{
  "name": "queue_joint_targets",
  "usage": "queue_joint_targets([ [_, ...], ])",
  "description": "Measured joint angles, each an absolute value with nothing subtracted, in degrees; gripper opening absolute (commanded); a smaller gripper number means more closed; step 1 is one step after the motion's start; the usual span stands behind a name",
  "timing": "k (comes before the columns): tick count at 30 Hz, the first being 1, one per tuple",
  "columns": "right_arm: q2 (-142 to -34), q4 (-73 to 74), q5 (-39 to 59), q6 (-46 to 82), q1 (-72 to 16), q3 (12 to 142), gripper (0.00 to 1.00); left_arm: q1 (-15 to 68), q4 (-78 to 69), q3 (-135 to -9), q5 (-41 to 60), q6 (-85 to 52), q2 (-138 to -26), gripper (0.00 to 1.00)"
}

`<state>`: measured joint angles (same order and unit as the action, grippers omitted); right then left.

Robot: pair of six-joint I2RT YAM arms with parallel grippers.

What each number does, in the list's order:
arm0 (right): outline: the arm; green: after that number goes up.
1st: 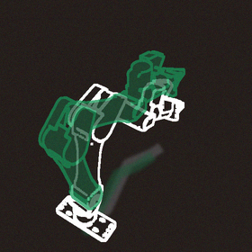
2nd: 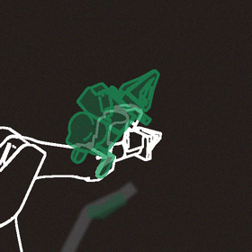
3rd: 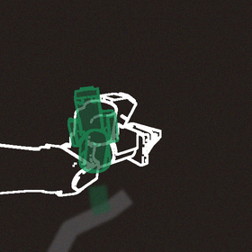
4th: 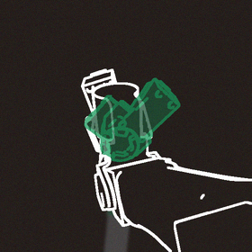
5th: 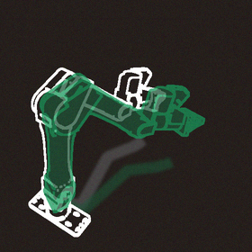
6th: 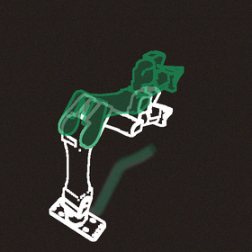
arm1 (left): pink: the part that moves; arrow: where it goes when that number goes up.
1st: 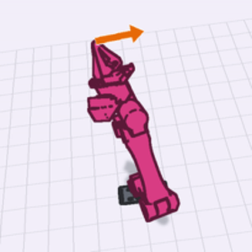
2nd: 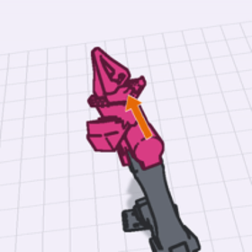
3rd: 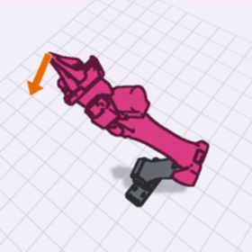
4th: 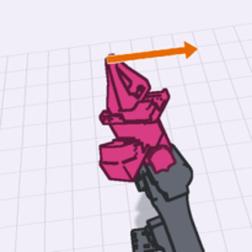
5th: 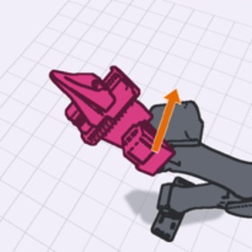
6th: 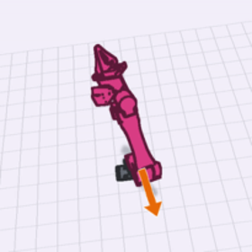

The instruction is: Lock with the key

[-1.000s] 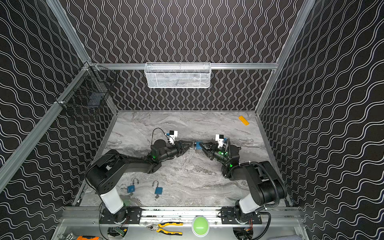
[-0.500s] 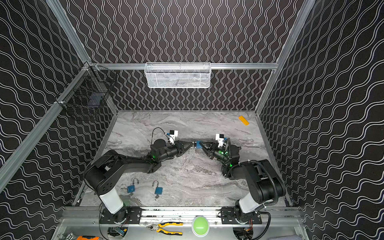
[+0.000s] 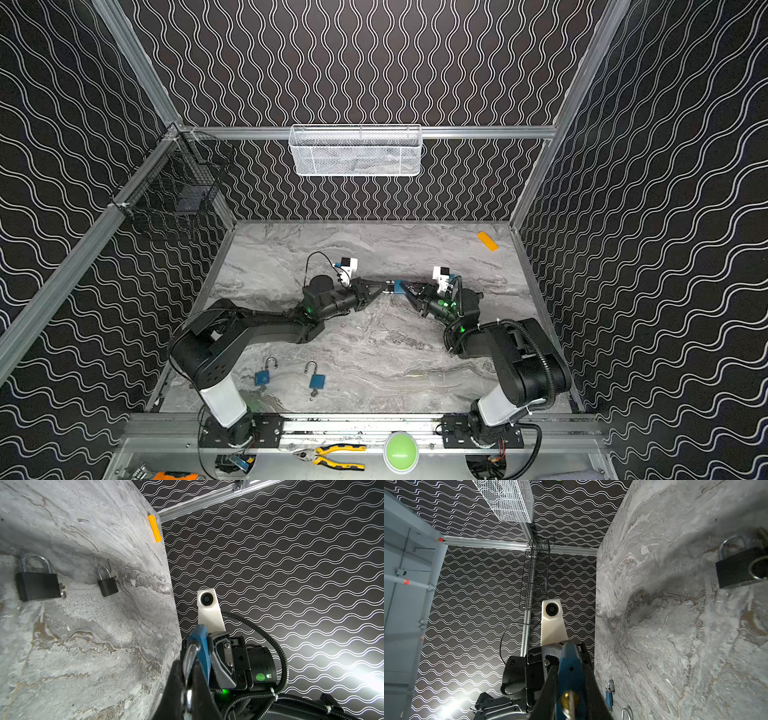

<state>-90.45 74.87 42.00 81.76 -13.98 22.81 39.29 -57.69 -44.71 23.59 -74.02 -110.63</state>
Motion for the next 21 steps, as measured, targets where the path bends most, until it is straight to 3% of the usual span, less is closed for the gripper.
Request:
queue_joint_targets([
  [21,-96.57,84.86,42.26,81.89,-13.93,22.81,0.0,39.86,-51.13,-47.51,22.39,-76.09,-109.95,0.0],
])
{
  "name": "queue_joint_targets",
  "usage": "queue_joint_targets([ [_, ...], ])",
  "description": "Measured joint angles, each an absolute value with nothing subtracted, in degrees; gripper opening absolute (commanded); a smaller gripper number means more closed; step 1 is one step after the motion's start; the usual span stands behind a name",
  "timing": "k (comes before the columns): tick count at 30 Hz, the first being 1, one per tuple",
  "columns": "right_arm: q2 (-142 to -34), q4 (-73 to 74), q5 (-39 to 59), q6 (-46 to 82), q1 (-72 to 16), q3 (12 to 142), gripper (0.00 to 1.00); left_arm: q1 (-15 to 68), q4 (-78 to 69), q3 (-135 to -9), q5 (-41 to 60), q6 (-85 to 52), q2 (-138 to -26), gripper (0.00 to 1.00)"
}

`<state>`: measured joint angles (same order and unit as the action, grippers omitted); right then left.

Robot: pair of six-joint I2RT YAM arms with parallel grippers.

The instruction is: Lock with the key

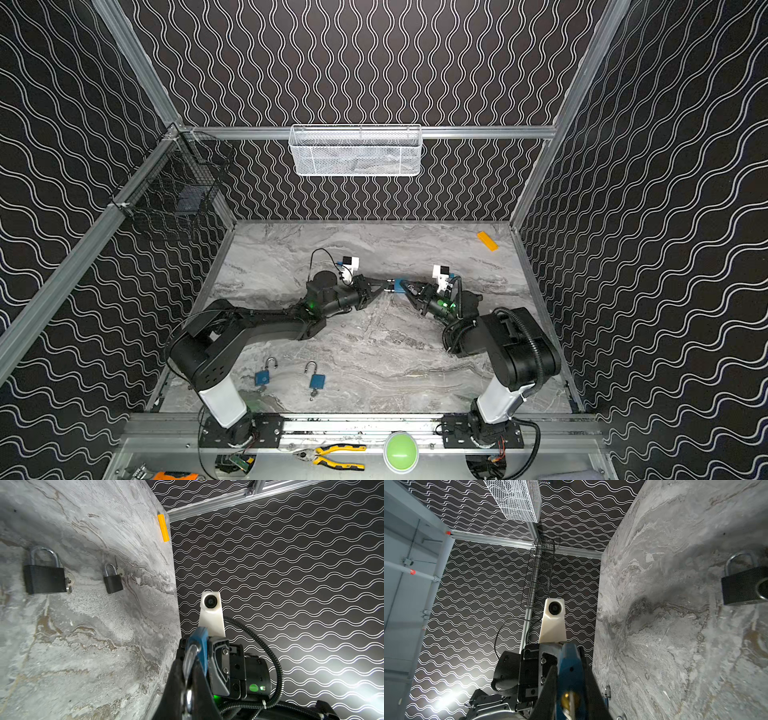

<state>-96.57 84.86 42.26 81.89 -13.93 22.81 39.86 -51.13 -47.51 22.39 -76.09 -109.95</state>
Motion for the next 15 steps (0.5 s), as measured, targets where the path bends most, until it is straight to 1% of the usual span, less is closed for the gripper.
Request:
queue_joint_targets([
  [7,-94.61,82.24,39.31,80.29,-15.16,23.77,0.0,40.93,-52.05,-49.54,20.45,-76.07,-111.22,0.0],
  [11,-95.31,82.78,37.19,80.42,-15.35,24.05,0.0,41.58,-51.29,-50.72,17.93,-75.99,-111.77,0.0],
  [15,-96.05,82.87,37.08,80.95,-15.66,24.05,0.0,41.58,-50.92,-50.13,17.26,-76.05,-111.7,0.0],
])
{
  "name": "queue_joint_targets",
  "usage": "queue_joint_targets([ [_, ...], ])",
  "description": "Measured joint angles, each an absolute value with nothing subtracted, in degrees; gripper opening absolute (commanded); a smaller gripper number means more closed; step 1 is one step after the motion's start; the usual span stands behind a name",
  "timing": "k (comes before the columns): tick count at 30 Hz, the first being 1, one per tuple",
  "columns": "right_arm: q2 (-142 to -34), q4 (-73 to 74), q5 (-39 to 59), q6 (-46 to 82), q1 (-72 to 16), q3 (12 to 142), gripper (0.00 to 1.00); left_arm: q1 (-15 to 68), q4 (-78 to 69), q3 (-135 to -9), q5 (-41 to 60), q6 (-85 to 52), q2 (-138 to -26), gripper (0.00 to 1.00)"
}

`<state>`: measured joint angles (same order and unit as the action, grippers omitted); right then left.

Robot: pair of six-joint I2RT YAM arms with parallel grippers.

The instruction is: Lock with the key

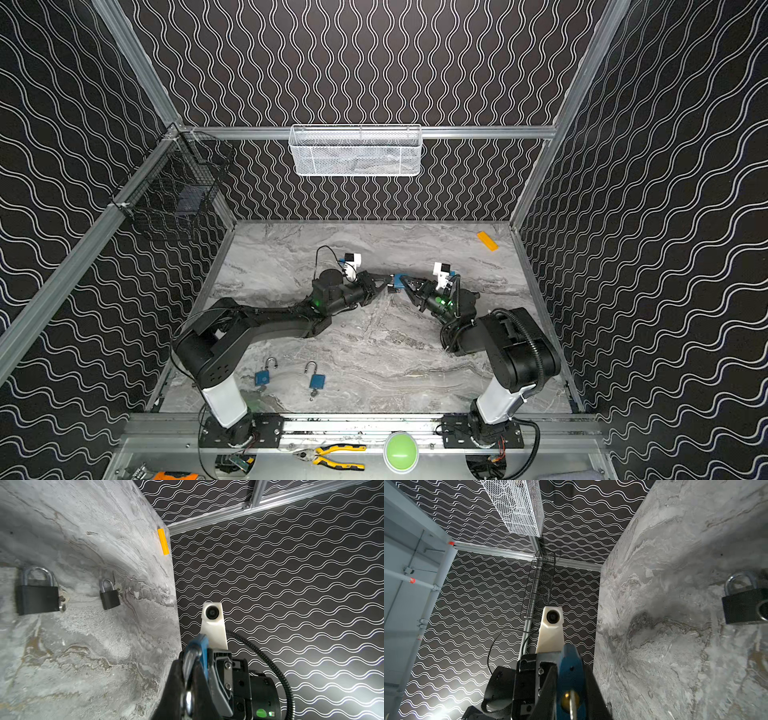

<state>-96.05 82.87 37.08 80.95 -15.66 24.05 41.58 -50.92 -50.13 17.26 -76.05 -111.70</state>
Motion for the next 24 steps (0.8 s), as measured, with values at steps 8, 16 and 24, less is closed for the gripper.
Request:
queue_joint_targets([
  [8,-96.53,84.05,38.48,81.45,-15.9,24.49,0.0,40.73,-51.2,-49.12,18.85,-75.75,-110.52,0.01],
  [16,-96.88,84.53,38.65,81.54,-15.9,24.49,0.0,40.36,-55.44,-48.38,19.75,-76.16,-112.2,0.08],
  [24,-96.9,84.99,39.31,82.04,-16.1,24.51,0.0,40.36,-56.01,-48.86,20.75,-76.07,-112.71,0.13],
])
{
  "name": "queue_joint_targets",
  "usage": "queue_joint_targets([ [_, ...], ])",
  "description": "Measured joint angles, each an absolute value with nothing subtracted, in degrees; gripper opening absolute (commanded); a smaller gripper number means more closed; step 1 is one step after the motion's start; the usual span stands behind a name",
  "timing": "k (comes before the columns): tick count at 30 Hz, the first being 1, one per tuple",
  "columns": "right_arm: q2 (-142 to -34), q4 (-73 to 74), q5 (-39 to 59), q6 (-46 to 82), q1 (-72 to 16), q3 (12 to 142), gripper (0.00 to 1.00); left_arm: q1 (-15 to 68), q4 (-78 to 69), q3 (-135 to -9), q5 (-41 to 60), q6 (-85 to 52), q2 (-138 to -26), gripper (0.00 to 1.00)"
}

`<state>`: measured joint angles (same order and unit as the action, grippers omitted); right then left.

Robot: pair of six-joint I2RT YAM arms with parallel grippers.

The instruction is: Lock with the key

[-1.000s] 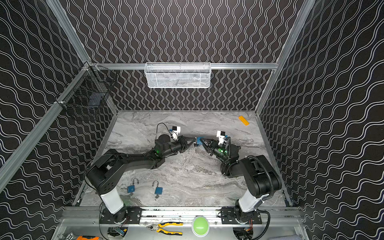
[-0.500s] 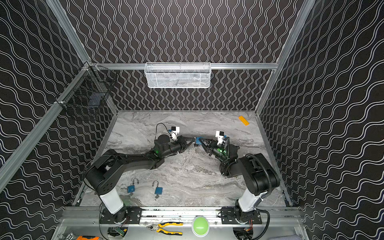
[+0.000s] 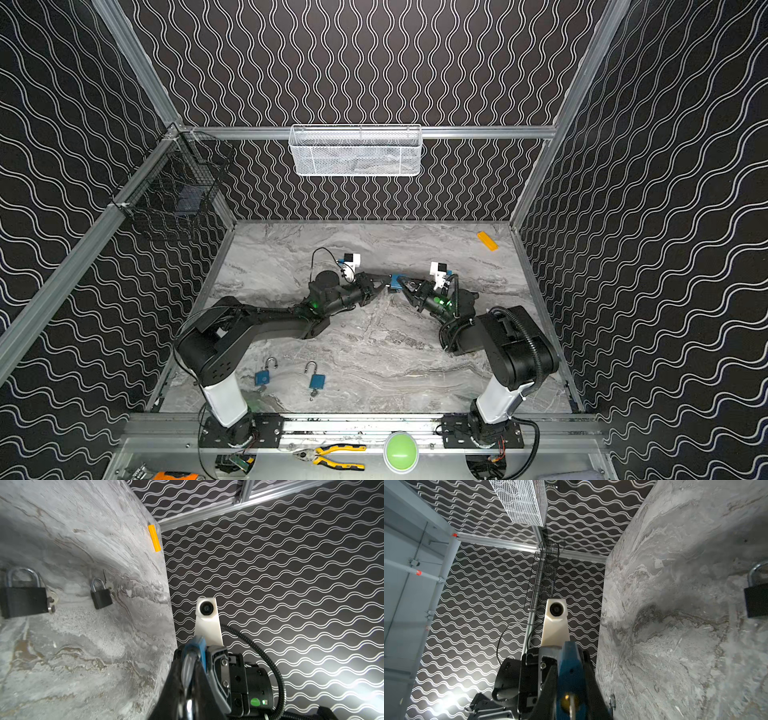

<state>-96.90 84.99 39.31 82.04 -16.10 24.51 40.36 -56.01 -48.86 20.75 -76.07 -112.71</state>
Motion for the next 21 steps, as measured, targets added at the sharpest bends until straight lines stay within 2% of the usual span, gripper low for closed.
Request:
queue_joint_targets([
  [2,-97.01,85.12,39.29,82.06,-16.1,24.51,0.0,40.36,-55.68,-49.1,20.84,-76.05,-112.79,0.11],
  [4,-97.06,85.1,39.2,82.04,-16.1,24.51,0.0,40.36,-55.64,-49.23,20.84,-76.14,-112.92,0.0],
  [9,-97.06,85.17,39.05,82.28,-16.1,24.51,0.0,40.32,-55.57,-49.25,20.84,-76.66,-112.77,0.0],
  [11,-97.32,85.25,39.05,82.41,-16.05,24.47,0.09,40.27,-55.29,-49.28,20.86,-76.64,-112.77,0.0],
  [14,-98.06,85.93,40.18,83.72,-15.4,24.1,0.29,40.18,-54.13,-49.39,21.45,-76.64,-112.77,0.0],
  [17,-97.93,86.11,43.24,84.47,-14.44,23.16,0.37,40.1,-52.77,-49.41,22.92,-75.9,-112.79,0.0],
  [21,-97.71,86.85,46.37,85.14,-13.1,22.41,0.38,40.07,-52.14,-48.97,24.29,-75.02,-112.44,0.0],
])
